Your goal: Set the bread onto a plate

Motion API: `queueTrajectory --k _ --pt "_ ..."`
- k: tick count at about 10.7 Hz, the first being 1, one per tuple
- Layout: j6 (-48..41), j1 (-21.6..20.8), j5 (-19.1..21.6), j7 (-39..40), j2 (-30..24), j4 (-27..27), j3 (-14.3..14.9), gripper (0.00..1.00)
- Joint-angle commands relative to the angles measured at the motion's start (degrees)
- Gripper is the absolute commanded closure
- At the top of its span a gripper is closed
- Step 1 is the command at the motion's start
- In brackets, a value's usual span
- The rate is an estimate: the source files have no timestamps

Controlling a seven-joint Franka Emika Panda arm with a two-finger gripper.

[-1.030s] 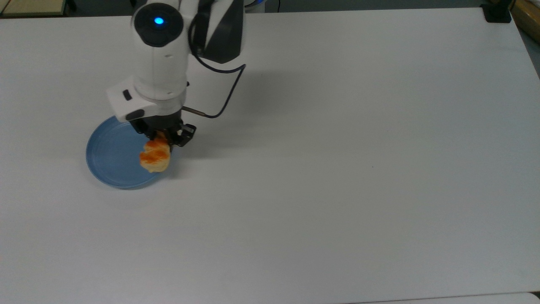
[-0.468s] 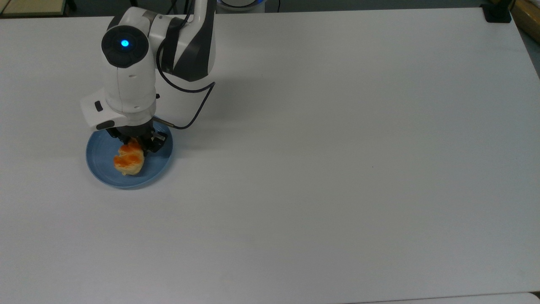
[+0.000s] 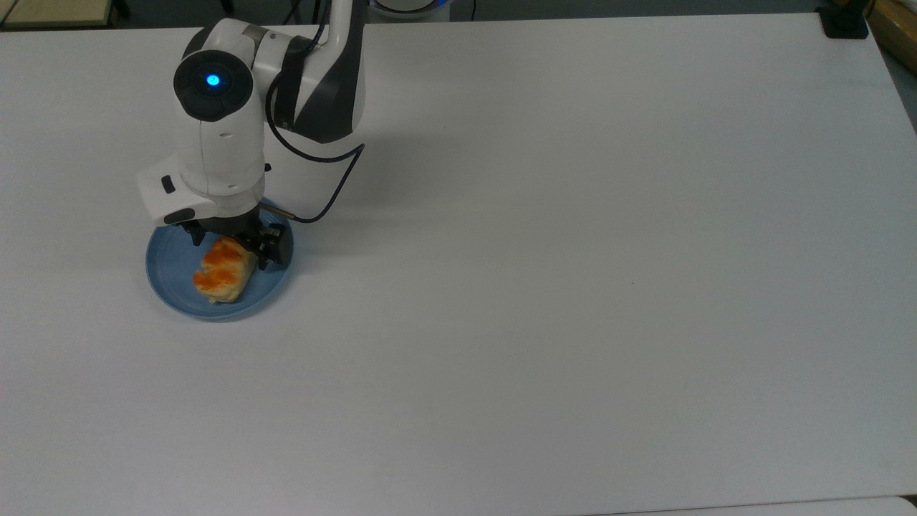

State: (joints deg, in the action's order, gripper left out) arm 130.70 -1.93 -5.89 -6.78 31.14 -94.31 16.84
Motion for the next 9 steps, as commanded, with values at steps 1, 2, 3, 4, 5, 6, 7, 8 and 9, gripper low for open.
queueTrajectory --k 1,2,3,4,5,6,7,8,9 --pt "0.0 -0.5 0.7 0.5 -3.4 -0.8 0.5 0.00" --pt "-2.3 -0.6 1.4 0.5 -5.6 -0.8 0.4 0.00" --pt "-5.9 -0.9 2.5 0.5 -8.3 -0.7 0.0 0.00" --pt "-9.6 -1.1 2.8 0.5 -11.4 -0.7 -0.5 0.00" --pt "-13.7 -1.4 3.2 0.5 -14.2 -0.6 -1.4 0.00" --pt "-18.0 -2.1 3.3 0.5 -16.9 -0.4 -3.2 0.00" --pt "-22.6 -3.9 3.3 0.5 -19.4 -0.3 -3.6 0.00" --pt "-26.6 -5.8 3.3 0.4 -21.5 -0.3 -4.5 0.00" --pt "-29.7 -6.3 3.3 -0.2 -23.5 -0.2 -6.7 0.00"
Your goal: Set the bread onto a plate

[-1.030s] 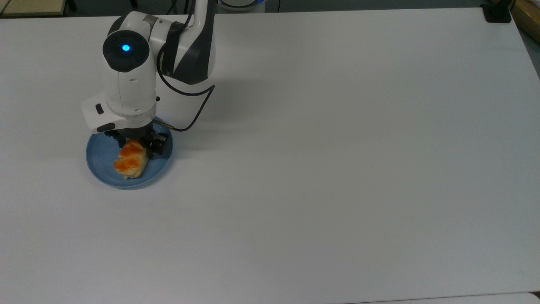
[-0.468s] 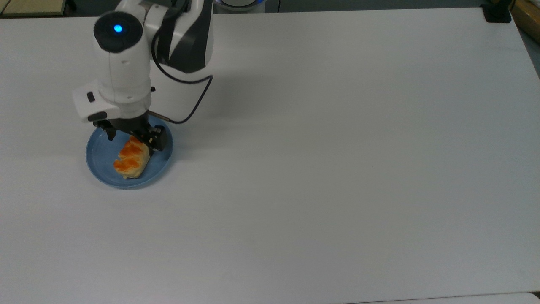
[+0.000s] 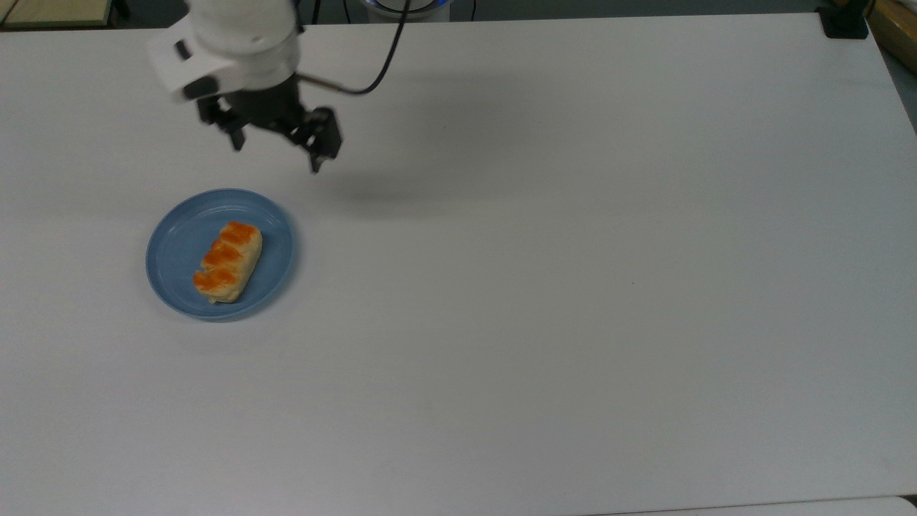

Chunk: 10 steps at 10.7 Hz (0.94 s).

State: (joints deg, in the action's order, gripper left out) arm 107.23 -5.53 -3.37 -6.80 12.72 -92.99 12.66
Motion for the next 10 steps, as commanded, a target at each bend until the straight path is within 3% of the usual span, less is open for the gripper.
queueTrajectory --k 1,3,8,10 --pt "-7.7 -3.1 0.7 -2.2 -6.2 -1.5 -4.4 0.00" --pt "-8.7 -6.5 0.7 -6.3 -7.0 -1.5 -5.0 0.00" --pt "-9.1 -6.2 0.9 -5.3 -8.4 -1.6 -6.0 0.00" --pt "-9.2 -4.1 5.0 -1.0 -8.9 -1.6 -6.0 0.00"
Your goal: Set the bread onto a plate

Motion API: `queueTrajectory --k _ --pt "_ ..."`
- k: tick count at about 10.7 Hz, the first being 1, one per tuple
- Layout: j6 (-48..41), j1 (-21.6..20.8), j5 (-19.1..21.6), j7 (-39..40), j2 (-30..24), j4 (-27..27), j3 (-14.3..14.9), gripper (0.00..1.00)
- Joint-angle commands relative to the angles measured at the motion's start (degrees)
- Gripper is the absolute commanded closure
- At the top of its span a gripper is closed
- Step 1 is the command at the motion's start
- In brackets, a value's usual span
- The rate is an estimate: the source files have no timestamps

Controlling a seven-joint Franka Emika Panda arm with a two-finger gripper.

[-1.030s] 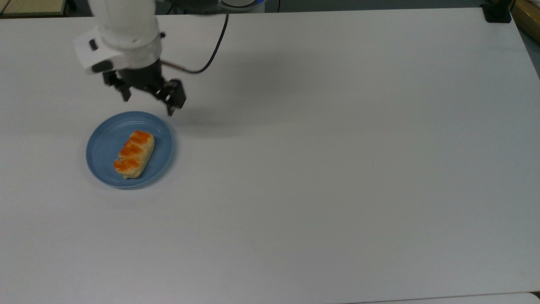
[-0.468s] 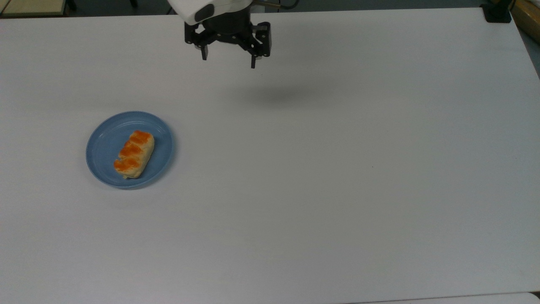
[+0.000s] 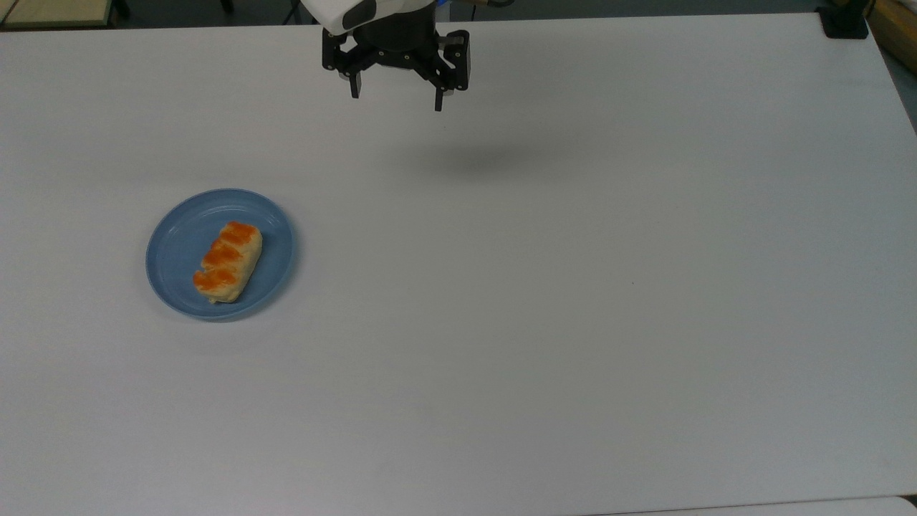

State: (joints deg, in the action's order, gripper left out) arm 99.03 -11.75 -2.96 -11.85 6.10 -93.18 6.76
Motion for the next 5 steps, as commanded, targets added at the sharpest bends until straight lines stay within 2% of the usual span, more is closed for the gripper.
queueTrajectory --k 1,5 --pt "-1.0 2.8 6.4 5.0 -2.4 -1.3 0.0 0.00" --pt "-0.9 3.1 6.6 4.4 -2.4 -1.3 0.0 0.00"
